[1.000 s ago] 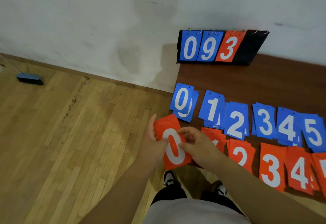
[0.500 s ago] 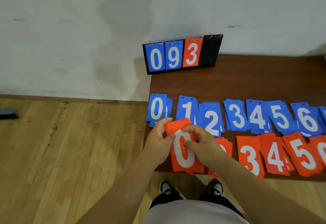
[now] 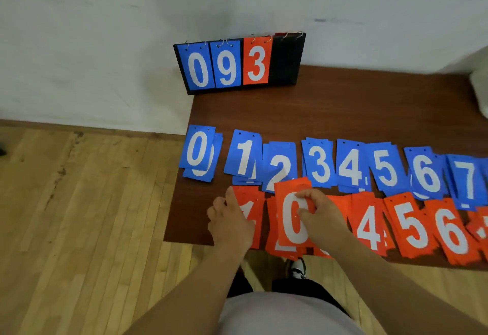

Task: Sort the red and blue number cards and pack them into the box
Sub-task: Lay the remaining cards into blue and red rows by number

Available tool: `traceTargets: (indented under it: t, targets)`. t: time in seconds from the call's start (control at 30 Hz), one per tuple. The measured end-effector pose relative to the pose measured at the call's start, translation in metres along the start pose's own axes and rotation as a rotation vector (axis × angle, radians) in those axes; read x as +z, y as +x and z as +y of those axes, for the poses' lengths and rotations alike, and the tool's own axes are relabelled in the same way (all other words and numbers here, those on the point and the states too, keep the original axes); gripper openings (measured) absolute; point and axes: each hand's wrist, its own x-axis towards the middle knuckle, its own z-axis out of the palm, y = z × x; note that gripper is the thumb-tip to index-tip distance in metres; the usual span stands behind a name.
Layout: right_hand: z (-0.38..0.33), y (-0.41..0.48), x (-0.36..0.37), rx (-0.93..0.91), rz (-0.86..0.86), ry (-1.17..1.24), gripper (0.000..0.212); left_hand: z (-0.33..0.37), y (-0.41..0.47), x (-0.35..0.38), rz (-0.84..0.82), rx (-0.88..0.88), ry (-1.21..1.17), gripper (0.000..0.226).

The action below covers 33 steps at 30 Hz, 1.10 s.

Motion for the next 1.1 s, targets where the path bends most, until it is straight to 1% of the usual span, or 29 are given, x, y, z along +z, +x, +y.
traceTargets:
  t: [0.1, 0.2, 0.4, 0.53, 0.7, 0.8, 0.87, 0.93, 1.03, 1.1]
  targets:
    - [0.014, 0.005, -0.011, -0.028, -0.063, -0.033, 0.027, 0.007, -0.005, 0.007, 0.003, -0.084, -0.013, 0.108]
    - [0.023, 0.010, -0.020, -0.039, -0.113, -0.046, 0.027, 0.006, -0.009, 0.011, 0.021, -0.160, -0.135, 0.109]
    - [0.027, 0.020, -0.031, -0.083, -0.196, -0.078, 0.029, 0.001, -0.016, 0.016, 0.067, -0.209, -0.248, 0.107]
    - [0.024, 0.020, -0.034, -0.090, -0.224, -0.085, 0.028, -0.001, -0.020, 0.018, 0.100, -0.194, -0.205, 0.106]
    - [0.022, 0.017, -0.028, -0.089, -0.202, -0.067, 0.028, -0.003, -0.019, 0.012, 0.084, -0.150, -0.283, 0.106]
    - [0.019, 0.013, -0.019, -0.077, -0.181, -0.031, 0.028, -0.009, -0.017, 0.008, 0.030, -0.118, -0.336, 0.105]
    - [0.014, 0.010, -0.012, -0.069, -0.165, 0.009, 0.028, -0.017, -0.015, 0.004, -0.035, -0.116, -0.443, 0.098]
    - [0.006, 0.007, -0.003, -0.033, -0.159, 0.090, 0.026, -0.026, -0.016, -0.004, -0.077, -0.101, -0.584, 0.080]
    - [-0.012, 0.000, 0.012, 0.068, -0.175, 0.287, 0.024, -0.036, -0.020, -0.024, -0.040, -0.063, -0.714, 0.054]
    - [-0.028, -0.006, 0.024, 0.107, -0.209, 0.358, 0.022, -0.038, -0.024, -0.040, -0.036, -0.032, -0.788, 0.044]
